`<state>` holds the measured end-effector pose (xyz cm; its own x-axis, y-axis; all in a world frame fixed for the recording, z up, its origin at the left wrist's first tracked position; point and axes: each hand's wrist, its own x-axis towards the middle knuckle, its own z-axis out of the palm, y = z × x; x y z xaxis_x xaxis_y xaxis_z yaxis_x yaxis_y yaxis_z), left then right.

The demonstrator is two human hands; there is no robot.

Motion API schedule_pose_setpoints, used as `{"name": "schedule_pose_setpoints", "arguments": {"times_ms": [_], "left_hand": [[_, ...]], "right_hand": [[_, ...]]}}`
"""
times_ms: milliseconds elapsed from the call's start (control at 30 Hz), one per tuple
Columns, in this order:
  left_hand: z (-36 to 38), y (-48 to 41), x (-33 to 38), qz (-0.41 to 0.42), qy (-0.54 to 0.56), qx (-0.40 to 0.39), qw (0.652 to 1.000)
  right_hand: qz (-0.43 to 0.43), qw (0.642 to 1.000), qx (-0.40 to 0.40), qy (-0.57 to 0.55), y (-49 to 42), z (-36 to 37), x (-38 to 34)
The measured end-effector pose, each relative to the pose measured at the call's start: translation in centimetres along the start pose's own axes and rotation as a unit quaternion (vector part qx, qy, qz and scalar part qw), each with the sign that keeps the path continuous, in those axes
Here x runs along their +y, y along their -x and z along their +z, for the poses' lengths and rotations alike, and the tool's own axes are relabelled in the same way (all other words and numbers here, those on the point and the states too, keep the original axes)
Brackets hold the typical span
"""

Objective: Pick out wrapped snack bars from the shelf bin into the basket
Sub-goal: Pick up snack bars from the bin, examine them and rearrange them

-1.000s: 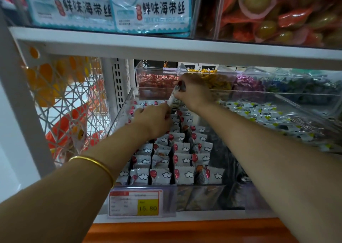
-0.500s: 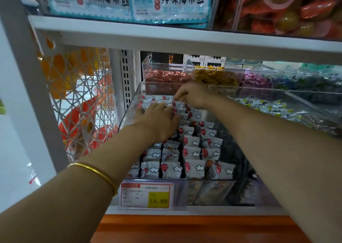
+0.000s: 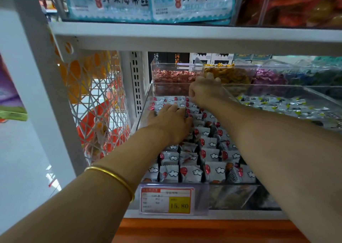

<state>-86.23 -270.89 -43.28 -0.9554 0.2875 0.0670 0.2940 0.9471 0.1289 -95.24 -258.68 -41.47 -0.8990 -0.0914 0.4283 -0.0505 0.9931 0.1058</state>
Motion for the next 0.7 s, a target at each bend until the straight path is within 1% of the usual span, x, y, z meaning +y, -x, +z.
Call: {"name": "schedule_pose_setpoints", "arguments": {"times_ms": [67, 167, 200, 267, 333, 367, 433, 533, 600, 700], "left_hand": [[-0.1, 0.0, -0.1, -0.005, 0.001, -0.001, 1.0], [-0.4, 0.2, 0.2, -0.008, 0.007, 0.021, 1.0], [-0.6, 0.5, 0.3, -0.004, 0.018, 0.047, 0.999], [-0.9, 1.4, 0.7, 0.016, 0.085, 0.132, 0.987], [-1.1, 3.0, 1.1, 0.035, 0.194, 0.209, 0.958], [-1.2, 4.2, 1.5, 0.03, 0.256, 0.225, 0.94], [-1.2, 6.7, 2.1, -0.005, 0.369, 0.226, 0.902], [-1.6, 9.5, 2.5, -0.059, 0.457, 0.181, 0.869], [-2.5, 11.0, 2.8, -0.055, 0.527, 0.14, 0.836], [-2.9, 12.6, 3.0, -0.035, 0.553, 0.135, 0.821]], "right_hand": [[0.023, 0.992, 0.021, -0.125, -0.3, -1.2, 0.2], [0.066, 0.958, 0.047, -0.275, -0.3, -3.7, 0.8], [0.085, 0.941, 0.062, -0.323, 0.1, -4.5, 1.1], [0.121, 0.893, 0.089, -0.423, 1.9, -6.0, 1.7], [0.147, 0.846, 0.115, -0.499, 4.7, -7.4, 2.2], [0.149, 0.812, 0.123, -0.55, 6.4, -8.1, 2.4], [0.152, 0.746, 0.117, -0.637, 10.3, -9.4, 2.7], [0.159, 0.677, 0.08, -0.714, 15.7, -10.4, 3.0], [0.177, 0.628, 0.048, -0.756, 18.3, -10.7, 3.0], [0.217, 0.551, 0.033, -0.805, 20.2, -11.4, 3.2]]}}
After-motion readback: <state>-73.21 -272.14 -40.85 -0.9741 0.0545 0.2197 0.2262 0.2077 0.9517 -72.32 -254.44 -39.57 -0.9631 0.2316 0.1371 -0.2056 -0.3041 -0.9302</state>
